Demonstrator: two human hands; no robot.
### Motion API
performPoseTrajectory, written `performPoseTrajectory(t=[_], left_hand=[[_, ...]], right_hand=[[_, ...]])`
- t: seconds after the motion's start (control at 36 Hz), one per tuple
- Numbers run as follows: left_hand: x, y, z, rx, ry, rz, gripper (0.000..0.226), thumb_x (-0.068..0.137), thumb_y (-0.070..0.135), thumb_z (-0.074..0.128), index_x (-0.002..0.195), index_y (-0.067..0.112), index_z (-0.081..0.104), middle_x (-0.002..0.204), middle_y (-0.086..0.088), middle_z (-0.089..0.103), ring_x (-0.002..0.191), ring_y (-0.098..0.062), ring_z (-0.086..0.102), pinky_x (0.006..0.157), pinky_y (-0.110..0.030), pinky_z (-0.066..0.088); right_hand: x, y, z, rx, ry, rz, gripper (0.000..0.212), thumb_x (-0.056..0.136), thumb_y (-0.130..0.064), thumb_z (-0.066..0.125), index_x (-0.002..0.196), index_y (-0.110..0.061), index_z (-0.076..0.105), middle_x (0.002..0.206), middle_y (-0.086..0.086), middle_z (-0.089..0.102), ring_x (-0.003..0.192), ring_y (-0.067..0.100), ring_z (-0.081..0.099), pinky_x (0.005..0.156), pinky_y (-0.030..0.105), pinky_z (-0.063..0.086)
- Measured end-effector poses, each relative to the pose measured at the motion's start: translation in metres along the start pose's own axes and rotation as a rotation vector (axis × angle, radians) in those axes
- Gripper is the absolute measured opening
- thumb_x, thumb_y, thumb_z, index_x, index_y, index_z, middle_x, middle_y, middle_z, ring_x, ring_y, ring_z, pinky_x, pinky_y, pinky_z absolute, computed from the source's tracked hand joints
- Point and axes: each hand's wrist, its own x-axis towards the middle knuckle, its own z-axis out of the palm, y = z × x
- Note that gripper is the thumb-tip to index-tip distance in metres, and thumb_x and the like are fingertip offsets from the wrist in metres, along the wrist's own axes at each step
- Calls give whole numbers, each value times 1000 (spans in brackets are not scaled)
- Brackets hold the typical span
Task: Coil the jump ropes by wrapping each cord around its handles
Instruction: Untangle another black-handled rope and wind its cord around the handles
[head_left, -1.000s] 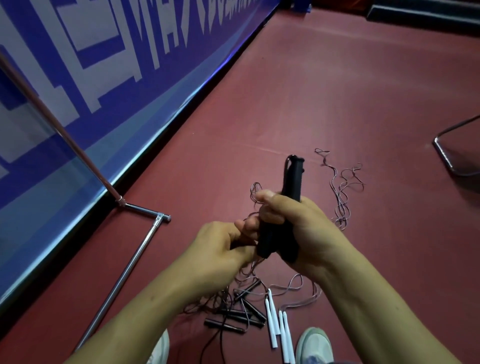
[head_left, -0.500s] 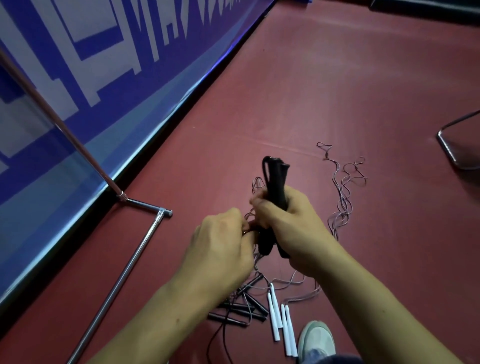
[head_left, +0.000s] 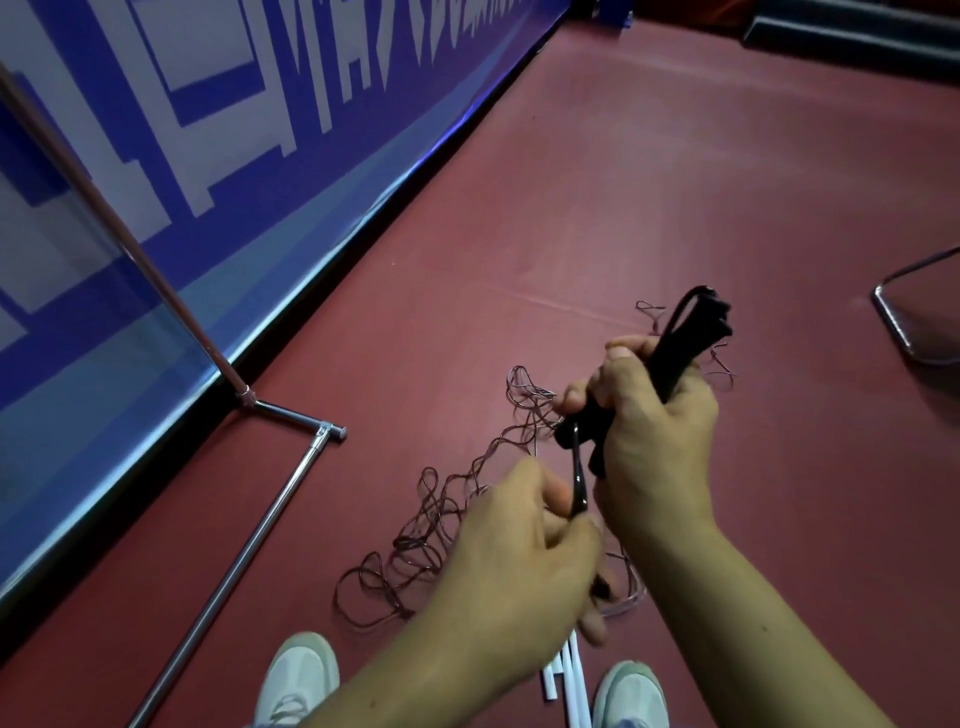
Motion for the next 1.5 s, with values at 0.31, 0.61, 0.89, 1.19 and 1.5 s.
performPoseTrajectory(t=[0.31,0.61,0.89,1.19,1.5], left_hand=[[-14,-29,9,257,-95,72,6,95,27,53,90,24,53,76,-2,73,66,-10,64,73,-27,52],[1,-42,-21,-189,-161,-237,23,83,64,57,89,42,59,94,5,63,78,-11,60,78,-33,47],[19,-20,-22,-12,154,141,16,94,24,71,101,17,60,70,-6,74,66,-19,71,64,-30,52],[21,-12,-42,-745,-289,-376,29,100,27,54,101,4,71,64,-8,50,45,-10,32,46,-25,41],[11,-19,-9,-849,-209,-192,25,99,27,53,92,3,58,63,-14,53,43,-14,34,48,-25,31]], right_hand=[[20,0,-12,101,92,5,11,99,3,48,99,-7,51,60,2,41,54,21,49,58,38,49],[14,-6,-11,181,-28,82,13,99,6,46,100,-6,51,62,4,38,53,22,48,56,37,50],[-6,-1,-1,264,-219,233,13,101,3,45,98,-8,51,59,2,33,52,21,44,58,39,49],[-8,-4,-4,56,-289,79,12,101,5,47,96,-5,52,57,1,40,54,25,52,57,36,50],[-19,-9,9,226,-126,196,11,102,0,44,95,-8,50,59,5,38,57,27,55,76,45,60]])
